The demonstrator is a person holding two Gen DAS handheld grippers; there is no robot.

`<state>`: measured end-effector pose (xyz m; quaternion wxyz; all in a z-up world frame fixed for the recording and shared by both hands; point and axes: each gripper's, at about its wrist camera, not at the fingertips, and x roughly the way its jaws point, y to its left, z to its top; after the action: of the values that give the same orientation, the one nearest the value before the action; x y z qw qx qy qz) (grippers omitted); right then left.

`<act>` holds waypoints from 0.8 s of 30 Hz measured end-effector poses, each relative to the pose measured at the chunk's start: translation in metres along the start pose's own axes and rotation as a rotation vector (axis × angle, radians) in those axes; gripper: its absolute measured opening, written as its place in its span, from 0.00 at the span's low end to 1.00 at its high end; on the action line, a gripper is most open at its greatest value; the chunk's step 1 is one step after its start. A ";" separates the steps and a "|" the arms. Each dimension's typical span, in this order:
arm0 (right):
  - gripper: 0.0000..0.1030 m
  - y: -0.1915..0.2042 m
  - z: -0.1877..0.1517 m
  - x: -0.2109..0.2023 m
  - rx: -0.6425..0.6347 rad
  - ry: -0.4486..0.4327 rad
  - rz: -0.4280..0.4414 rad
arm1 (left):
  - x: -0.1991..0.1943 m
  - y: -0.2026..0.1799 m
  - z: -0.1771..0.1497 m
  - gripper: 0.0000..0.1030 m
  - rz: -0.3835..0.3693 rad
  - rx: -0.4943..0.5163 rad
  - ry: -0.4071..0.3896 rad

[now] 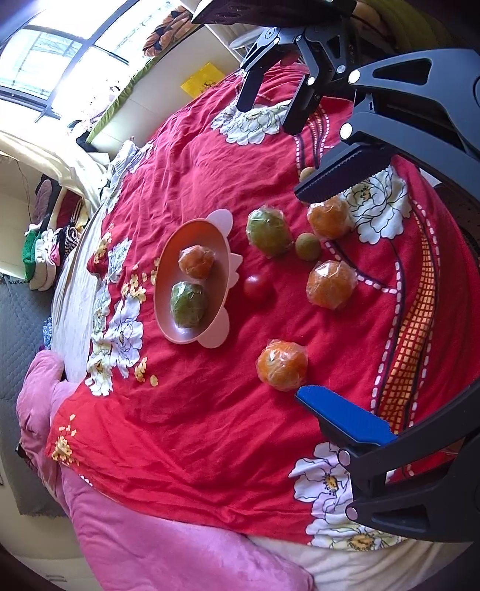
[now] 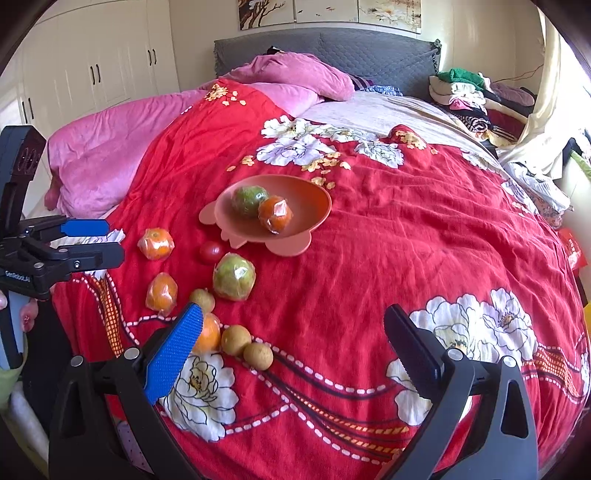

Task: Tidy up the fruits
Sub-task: 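Withdraw both open grippers from the bowl back toward the remaining fruits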

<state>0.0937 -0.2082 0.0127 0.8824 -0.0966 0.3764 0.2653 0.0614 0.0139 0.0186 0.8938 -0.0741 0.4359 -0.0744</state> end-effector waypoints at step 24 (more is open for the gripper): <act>0.95 0.004 -0.023 0.008 -0.048 0.063 0.020 | 0.013 -0.040 -0.032 0.90 -0.101 0.052 0.082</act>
<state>0.0824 -0.2101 -0.0090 0.8647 -0.1224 0.3986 0.2799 0.0415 -0.0301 -0.0032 0.8720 -0.0698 0.4657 -0.1337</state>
